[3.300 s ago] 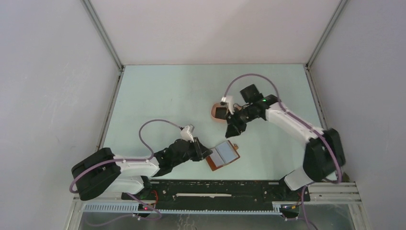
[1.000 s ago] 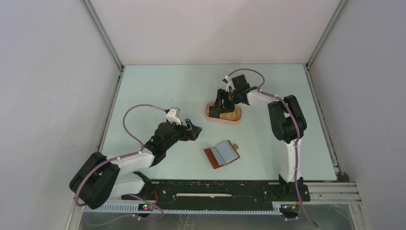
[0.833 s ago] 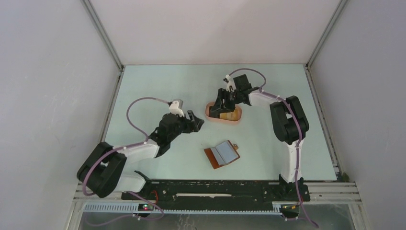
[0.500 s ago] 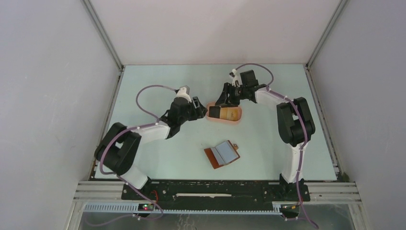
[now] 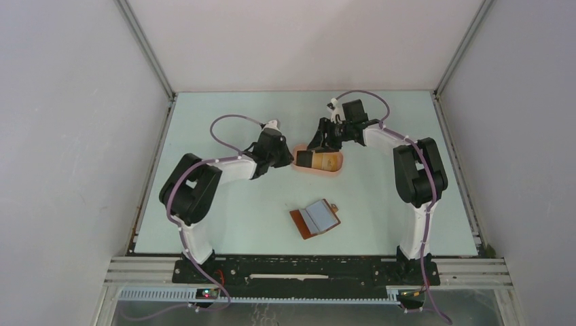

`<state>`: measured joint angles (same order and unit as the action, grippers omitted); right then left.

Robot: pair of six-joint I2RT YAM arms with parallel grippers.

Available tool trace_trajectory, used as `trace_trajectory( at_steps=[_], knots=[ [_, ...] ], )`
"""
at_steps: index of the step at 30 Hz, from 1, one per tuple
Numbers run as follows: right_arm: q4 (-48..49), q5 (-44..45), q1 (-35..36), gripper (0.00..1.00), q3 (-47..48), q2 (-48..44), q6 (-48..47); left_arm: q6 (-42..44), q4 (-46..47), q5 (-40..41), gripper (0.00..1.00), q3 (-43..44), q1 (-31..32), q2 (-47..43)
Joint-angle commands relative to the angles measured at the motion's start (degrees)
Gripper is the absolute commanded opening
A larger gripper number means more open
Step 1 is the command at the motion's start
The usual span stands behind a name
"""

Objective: Put the credit cards into the card holder
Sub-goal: Move the storage box to the center of the board.

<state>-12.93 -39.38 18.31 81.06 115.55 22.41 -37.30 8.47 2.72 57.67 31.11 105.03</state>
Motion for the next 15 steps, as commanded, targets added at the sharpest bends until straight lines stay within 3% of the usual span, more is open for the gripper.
trace_trajectory(
  at_steps=[1,3,4,8,15],
  knots=[
    [-1.34,-0.76,-0.22,0.57,0.34,-1.31,-1.06,0.08,-1.36,0.0,0.15,3.47,-0.14,0.67],
    [-1.75,-1.31,-0.2,0.57,0.12,-1.13,-1.28,-0.24,-0.99,0.16,0.02,2.86,0.03,0.35],
    [-2.01,-1.44,-0.18,0.57,0.01,-1.11,-1.5,-0.54,-0.59,0.43,0.0,2.25,0.16,-0.04],
    [-2.84,-1.82,-0.24,0.57,-0.7,-1.84,-2.56,-3.37,3.01,4.2,0.0,-2.69,2.42,-3.21],
    [-2.87,-3.89,0.5,0.58,-5.03,-6.92,-6.6,-12.21,9.56,21.21,0.0,-13.1,11.08,-9.89]
  ],
)
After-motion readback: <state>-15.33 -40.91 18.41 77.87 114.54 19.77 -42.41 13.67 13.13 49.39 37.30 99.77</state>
